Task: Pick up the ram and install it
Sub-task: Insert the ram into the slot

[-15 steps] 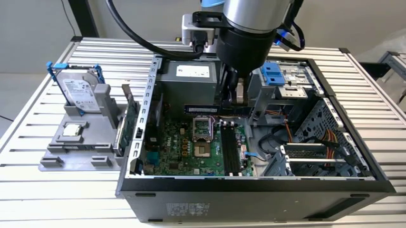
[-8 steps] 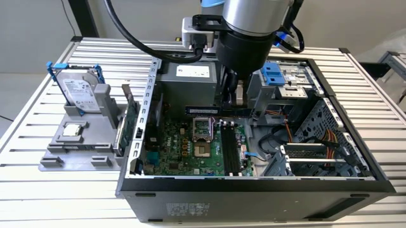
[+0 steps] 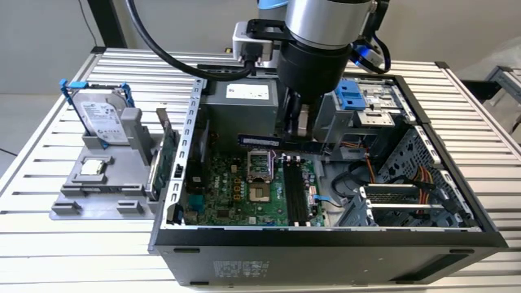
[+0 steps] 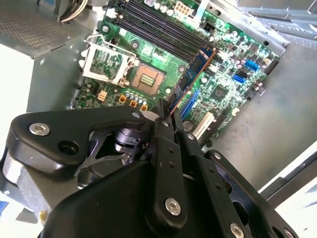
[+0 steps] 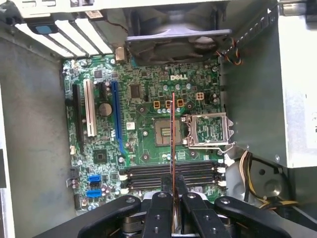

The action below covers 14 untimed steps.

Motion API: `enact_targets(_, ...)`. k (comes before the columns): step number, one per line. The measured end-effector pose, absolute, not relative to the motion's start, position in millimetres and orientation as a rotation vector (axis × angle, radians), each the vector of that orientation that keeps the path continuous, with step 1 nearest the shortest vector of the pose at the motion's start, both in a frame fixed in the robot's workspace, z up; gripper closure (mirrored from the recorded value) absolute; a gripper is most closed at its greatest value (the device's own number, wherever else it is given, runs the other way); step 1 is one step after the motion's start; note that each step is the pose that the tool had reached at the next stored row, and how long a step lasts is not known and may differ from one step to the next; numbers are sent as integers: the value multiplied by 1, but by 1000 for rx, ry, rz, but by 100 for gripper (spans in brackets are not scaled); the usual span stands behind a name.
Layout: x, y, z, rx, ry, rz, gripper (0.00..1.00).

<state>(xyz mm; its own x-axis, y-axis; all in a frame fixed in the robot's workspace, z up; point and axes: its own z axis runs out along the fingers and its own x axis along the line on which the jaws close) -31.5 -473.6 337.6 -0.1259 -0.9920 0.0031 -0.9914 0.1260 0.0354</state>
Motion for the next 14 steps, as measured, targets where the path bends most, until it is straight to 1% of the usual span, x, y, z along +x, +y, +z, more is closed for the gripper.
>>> enact_targets(14, -31, -474, 337, 2034, -2361, -39, 100)
